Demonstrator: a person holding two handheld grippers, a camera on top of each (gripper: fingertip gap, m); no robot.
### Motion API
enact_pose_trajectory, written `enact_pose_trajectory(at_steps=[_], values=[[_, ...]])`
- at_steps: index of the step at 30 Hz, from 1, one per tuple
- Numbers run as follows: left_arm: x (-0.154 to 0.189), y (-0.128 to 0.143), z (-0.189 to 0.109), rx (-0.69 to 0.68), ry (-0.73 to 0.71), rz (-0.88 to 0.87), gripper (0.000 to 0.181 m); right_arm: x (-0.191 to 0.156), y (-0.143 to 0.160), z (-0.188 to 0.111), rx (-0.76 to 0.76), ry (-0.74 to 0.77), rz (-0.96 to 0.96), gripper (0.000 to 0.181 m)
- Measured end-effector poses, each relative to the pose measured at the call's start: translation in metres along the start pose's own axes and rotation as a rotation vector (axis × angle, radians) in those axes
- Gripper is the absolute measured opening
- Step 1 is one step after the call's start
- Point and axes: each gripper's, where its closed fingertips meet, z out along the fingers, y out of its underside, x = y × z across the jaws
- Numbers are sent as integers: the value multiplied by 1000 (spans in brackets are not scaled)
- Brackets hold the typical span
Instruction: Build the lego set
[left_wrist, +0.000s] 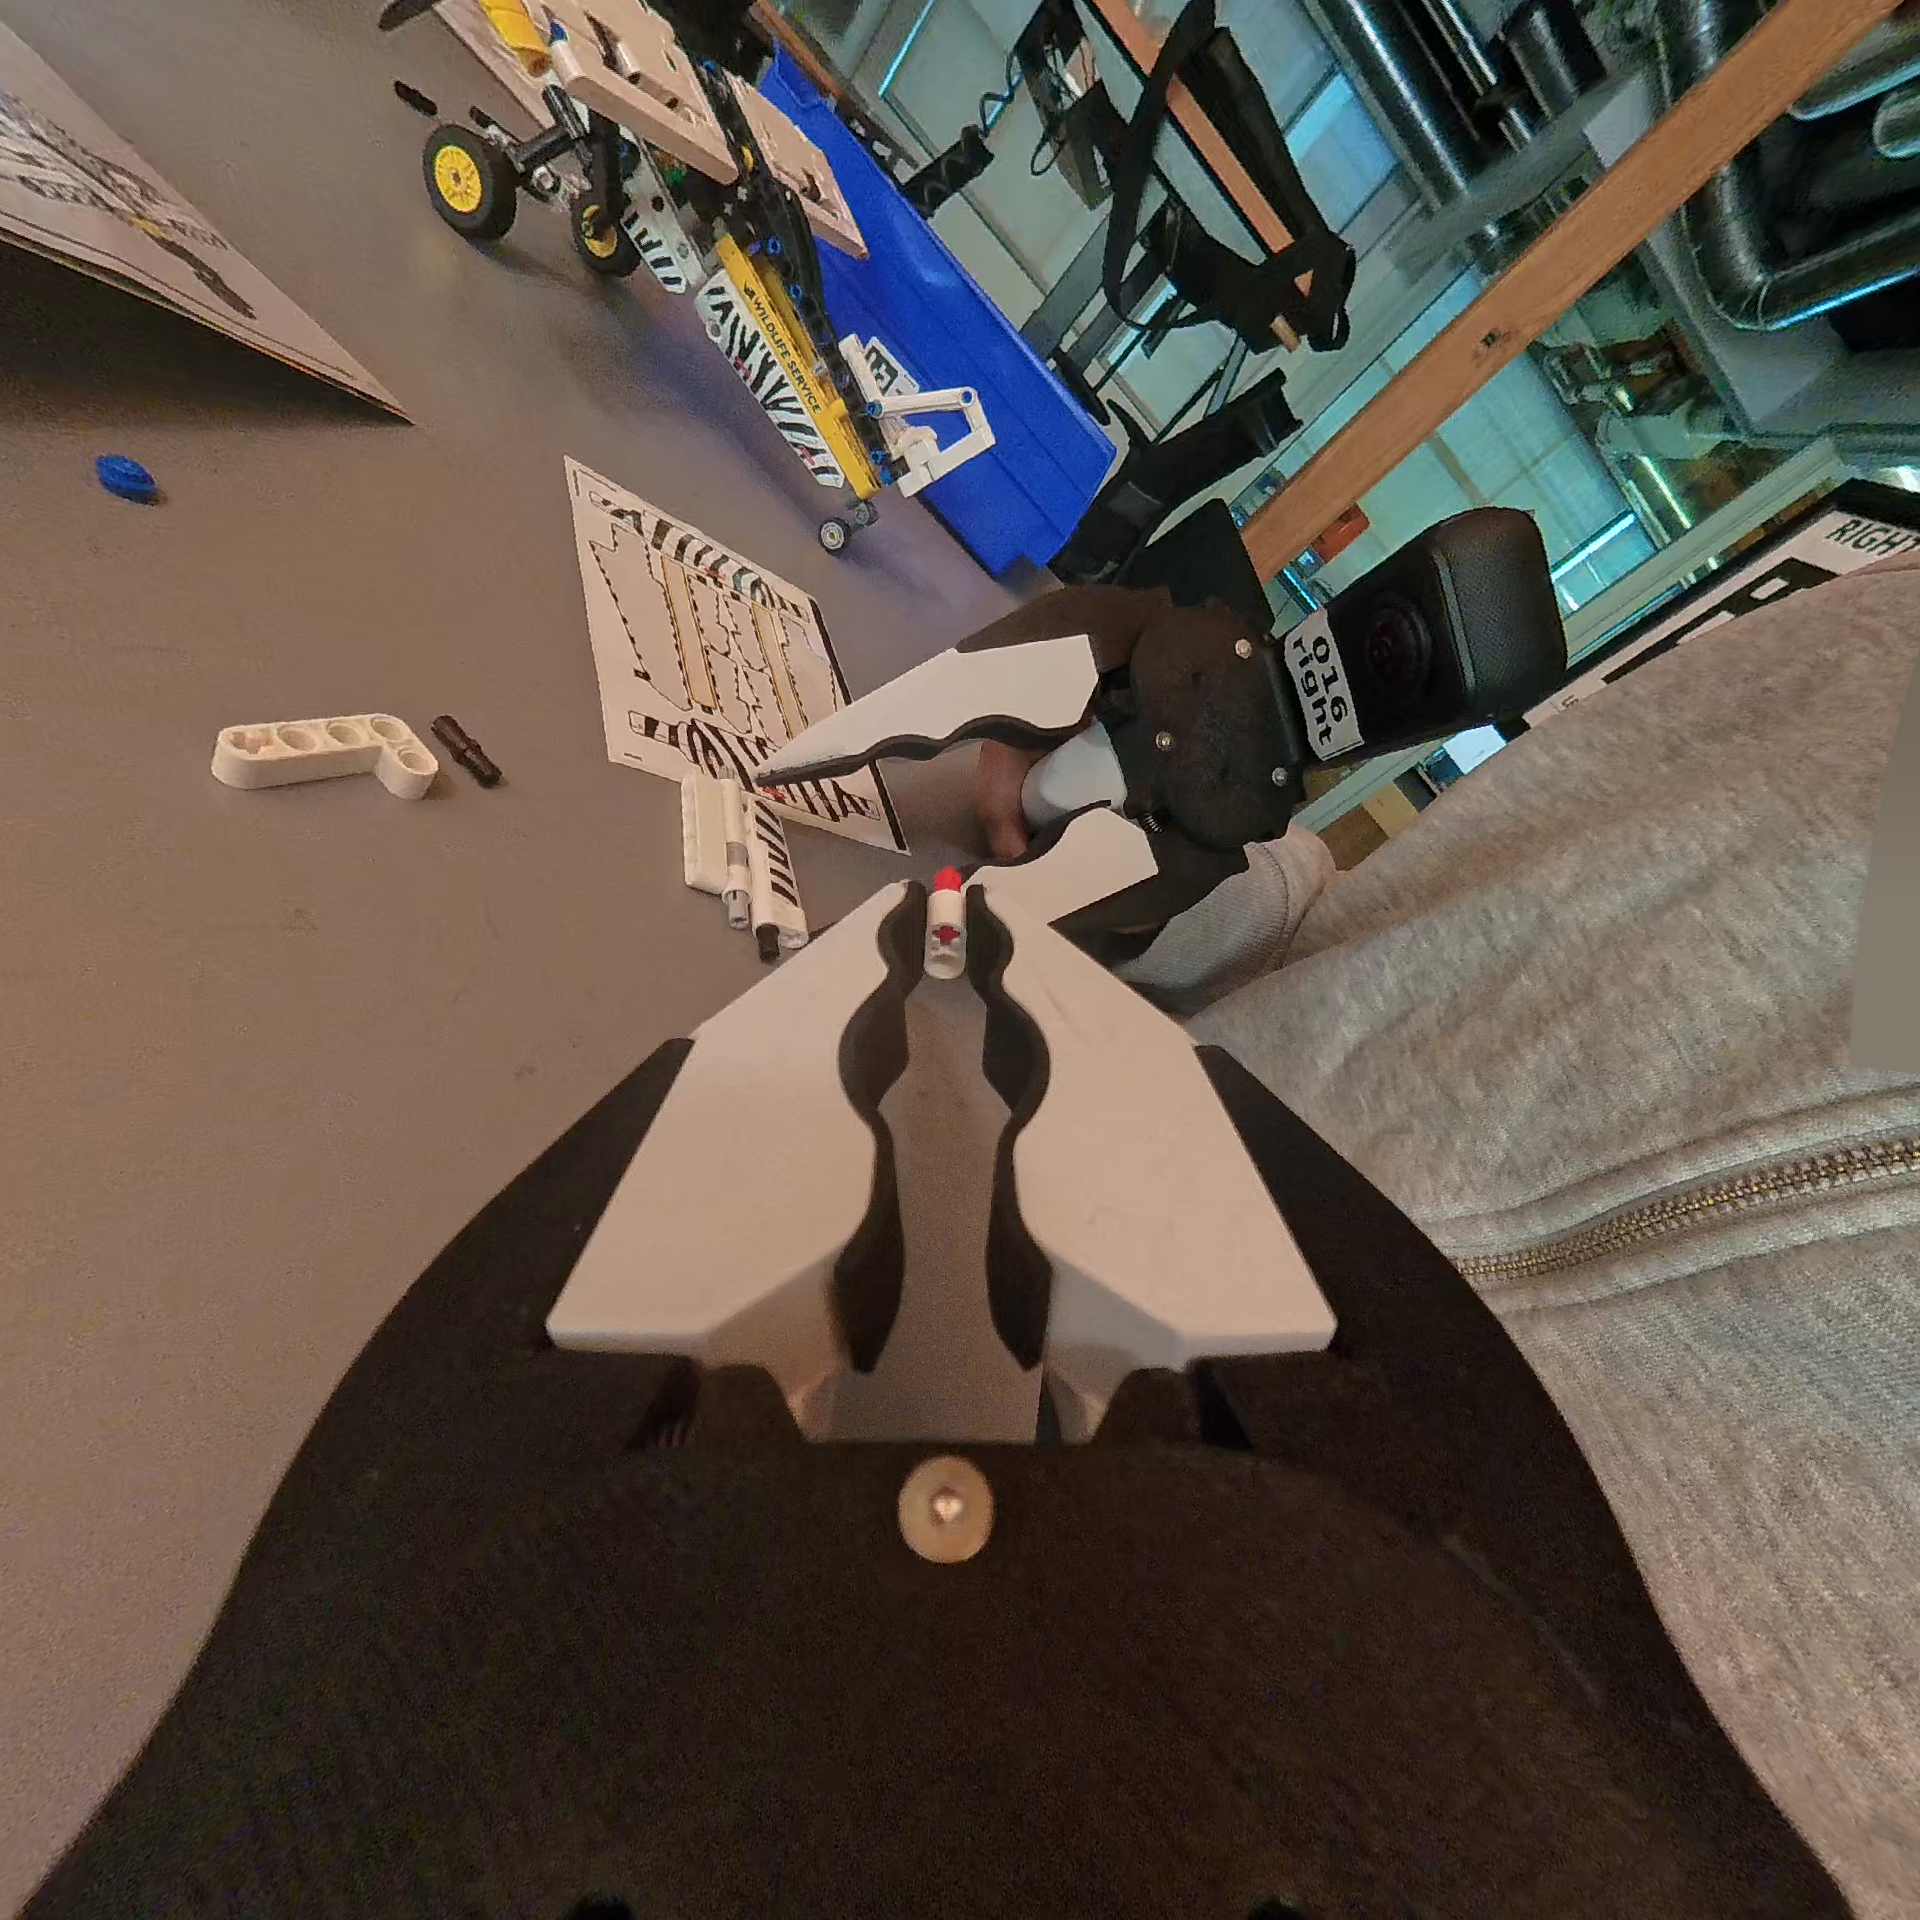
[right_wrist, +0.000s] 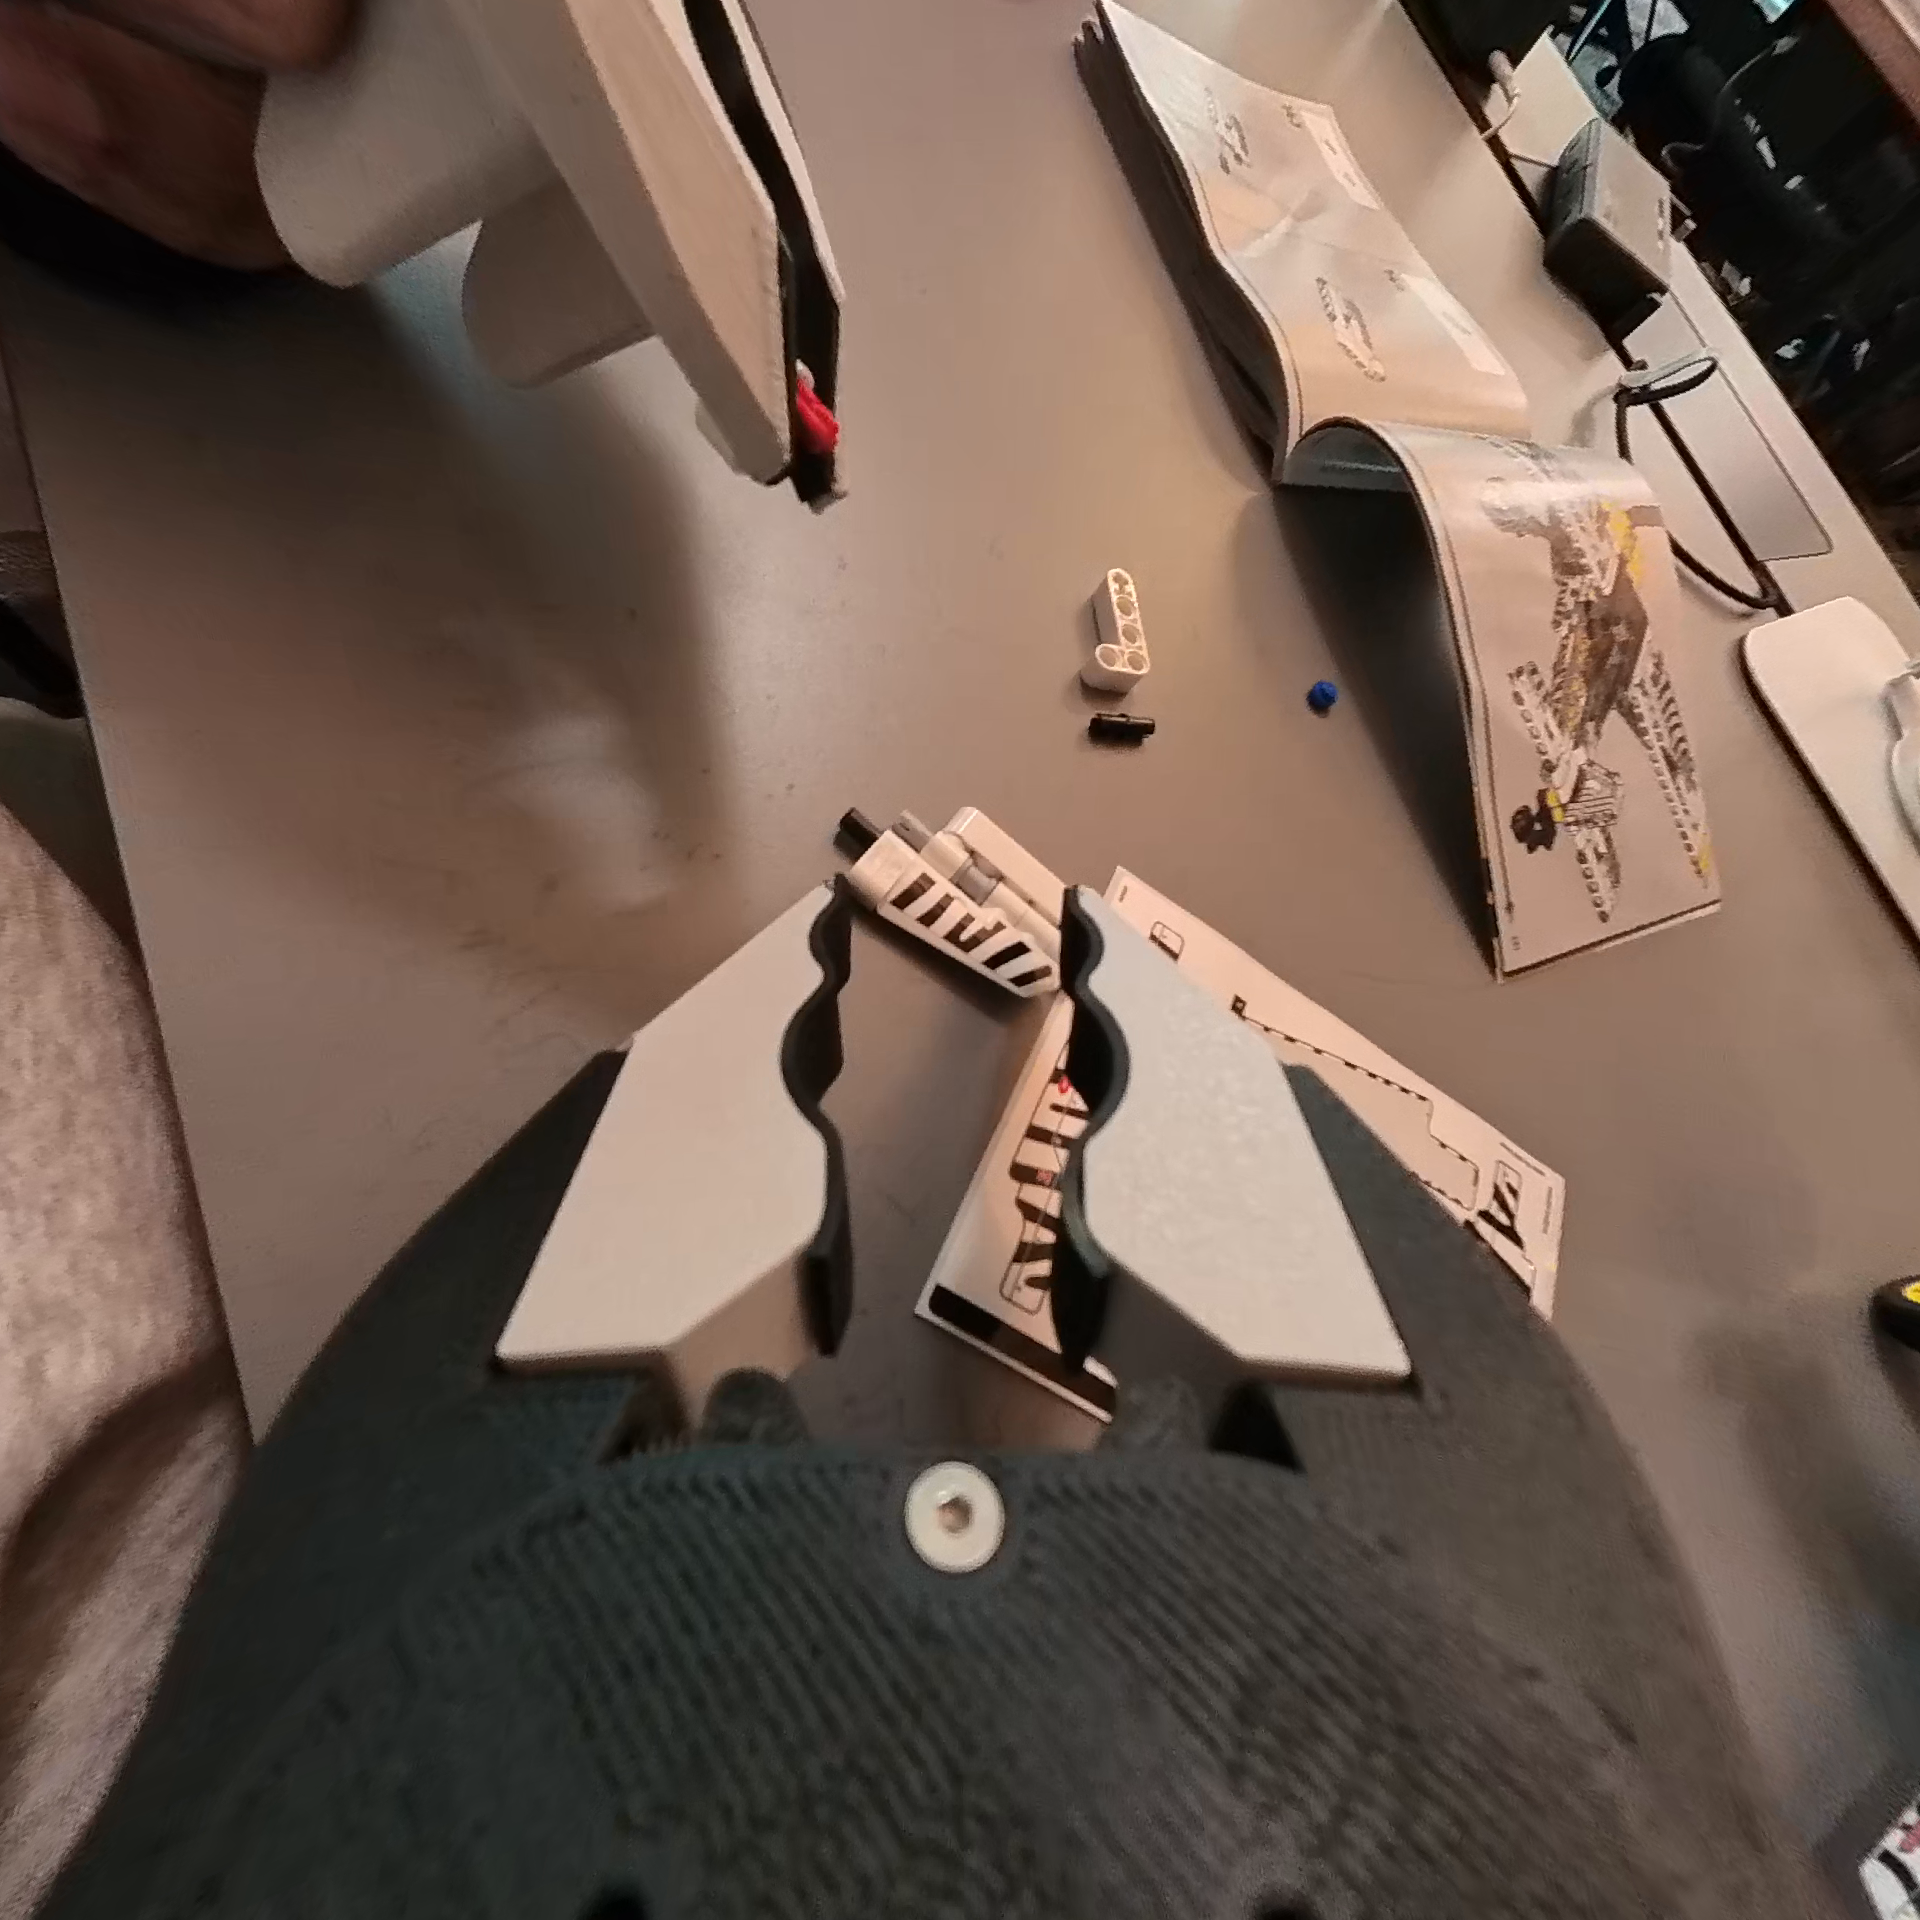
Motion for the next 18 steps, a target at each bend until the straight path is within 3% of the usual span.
enact_pose_trajectory(at_steps=[18], values=[[0, 0, 0, 1, 1, -1, 4, 0, 0, 0, 1, 5, -5, 39]])
